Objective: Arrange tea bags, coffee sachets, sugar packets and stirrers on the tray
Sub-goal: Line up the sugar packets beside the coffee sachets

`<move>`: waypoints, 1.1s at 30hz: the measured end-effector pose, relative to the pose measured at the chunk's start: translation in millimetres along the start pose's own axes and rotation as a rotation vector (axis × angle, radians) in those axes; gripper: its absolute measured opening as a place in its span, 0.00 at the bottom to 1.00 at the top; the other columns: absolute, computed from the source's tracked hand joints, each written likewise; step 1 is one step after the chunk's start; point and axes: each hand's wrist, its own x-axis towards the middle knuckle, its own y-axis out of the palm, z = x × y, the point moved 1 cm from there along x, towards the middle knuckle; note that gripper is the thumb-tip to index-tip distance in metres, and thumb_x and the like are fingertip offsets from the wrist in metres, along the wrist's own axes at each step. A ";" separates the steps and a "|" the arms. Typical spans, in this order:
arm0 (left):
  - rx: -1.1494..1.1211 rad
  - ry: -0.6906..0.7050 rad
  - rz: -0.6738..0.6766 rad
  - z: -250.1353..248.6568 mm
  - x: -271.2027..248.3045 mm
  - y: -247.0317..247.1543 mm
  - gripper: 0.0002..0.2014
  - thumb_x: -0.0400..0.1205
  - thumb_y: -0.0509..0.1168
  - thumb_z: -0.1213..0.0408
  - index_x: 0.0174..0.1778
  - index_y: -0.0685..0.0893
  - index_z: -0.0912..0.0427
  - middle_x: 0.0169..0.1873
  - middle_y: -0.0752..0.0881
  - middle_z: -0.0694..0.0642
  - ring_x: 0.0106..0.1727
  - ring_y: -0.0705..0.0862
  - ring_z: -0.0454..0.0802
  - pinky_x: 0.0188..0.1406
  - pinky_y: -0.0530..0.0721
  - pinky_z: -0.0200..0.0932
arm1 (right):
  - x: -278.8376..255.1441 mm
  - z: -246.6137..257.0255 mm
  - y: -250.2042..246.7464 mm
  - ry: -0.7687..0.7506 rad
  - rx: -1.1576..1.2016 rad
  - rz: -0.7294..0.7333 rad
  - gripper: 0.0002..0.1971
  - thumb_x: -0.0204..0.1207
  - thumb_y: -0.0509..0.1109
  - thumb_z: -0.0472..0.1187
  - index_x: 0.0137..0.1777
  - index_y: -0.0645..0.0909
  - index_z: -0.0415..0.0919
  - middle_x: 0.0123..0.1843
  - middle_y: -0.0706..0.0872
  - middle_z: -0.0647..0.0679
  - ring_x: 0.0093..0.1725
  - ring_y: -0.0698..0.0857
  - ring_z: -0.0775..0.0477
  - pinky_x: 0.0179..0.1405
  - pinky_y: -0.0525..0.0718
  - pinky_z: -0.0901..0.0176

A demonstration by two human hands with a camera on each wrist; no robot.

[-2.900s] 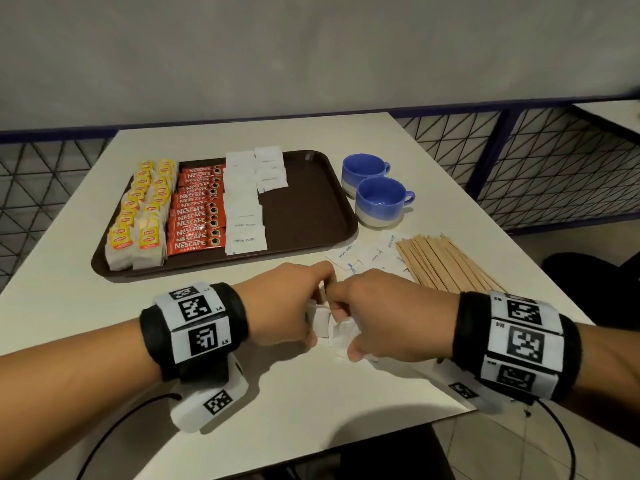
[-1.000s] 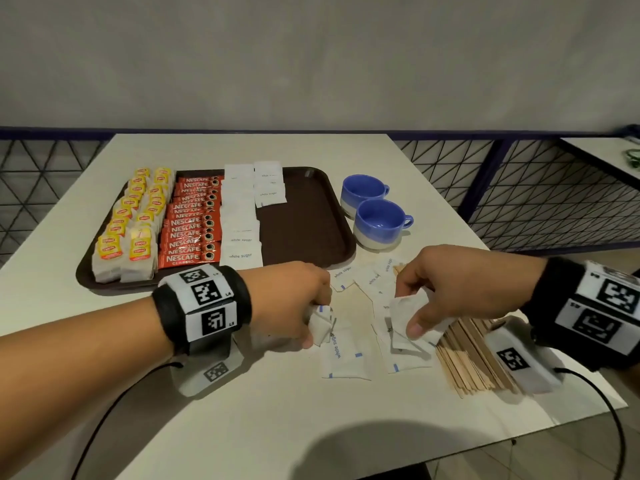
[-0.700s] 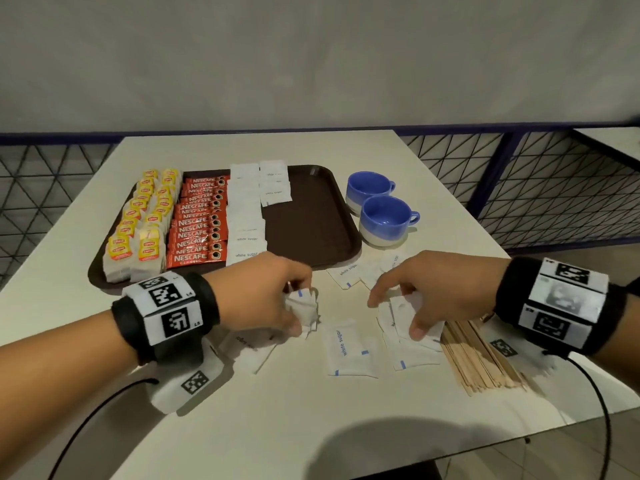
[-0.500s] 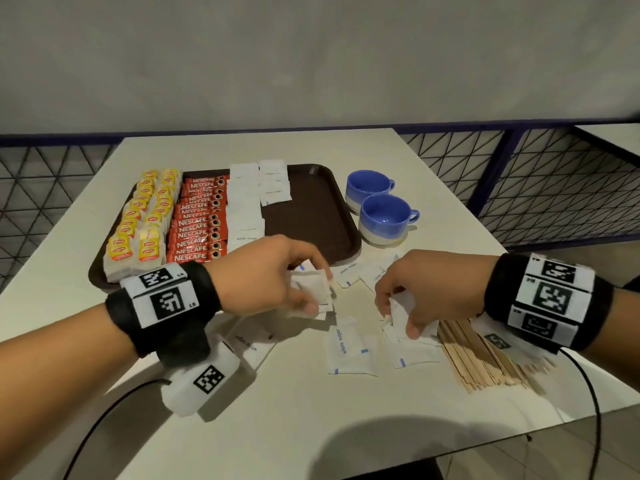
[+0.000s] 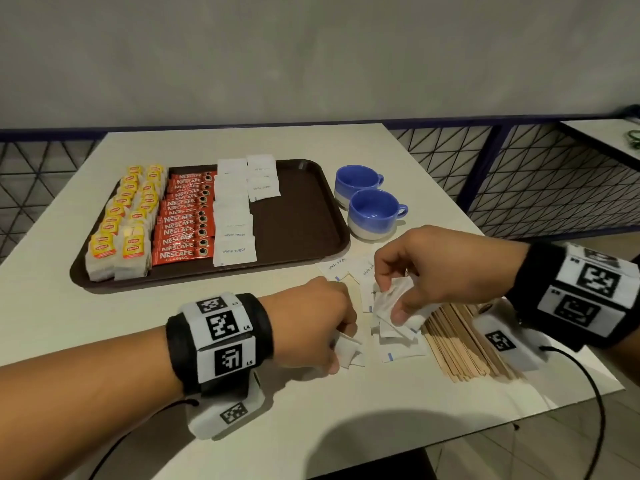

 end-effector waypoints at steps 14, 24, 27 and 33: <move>-0.201 -0.083 -0.106 22.5 -33.2 -31.4 0.21 0.65 0.88 0.51 0.42 0.81 0.37 0.50 0.81 0.39 0.52 0.80 0.38 0.51 0.81 0.42 | 7.2 26.6 20.7 -0.014 0.000 0.047 0.21 0.68 0.86 0.59 0.59 0.86 0.61 0.46 0.84 0.60 0.48 0.84 0.57 0.47 0.82 0.63; -0.209 -0.383 0.065 66.2 -90.9 -36.3 0.35 0.60 0.91 0.53 0.57 0.81 0.30 0.54 0.84 0.33 0.53 0.84 0.31 0.49 0.84 0.31 | 32.5 44.8 51.1 -0.041 -0.085 0.112 0.46 0.66 0.87 0.60 0.83 0.72 0.54 0.73 0.81 0.56 0.70 0.81 0.51 0.68 0.81 0.58; -0.107 -0.375 0.036 66.4 -85.8 -19.5 0.45 0.61 0.89 0.56 0.73 0.76 0.37 0.57 0.83 0.36 0.56 0.82 0.36 0.59 0.85 0.39 | 35.4 50.7 49.6 -0.007 -0.127 0.125 0.43 0.68 0.86 0.59 0.82 0.73 0.53 0.65 0.81 0.56 0.63 0.79 0.52 0.57 0.78 0.61; -0.015 -0.369 0.049 70.8 -85.9 -15.7 0.22 0.67 0.85 0.49 0.51 0.81 0.40 0.44 0.86 0.38 0.45 0.83 0.37 0.40 0.76 0.35 | 37.9 54.8 47.5 0.017 -0.165 0.139 0.36 0.68 0.85 0.61 0.72 0.82 0.43 0.44 0.78 0.60 0.43 0.79 0.57 0.43 0.79 0.65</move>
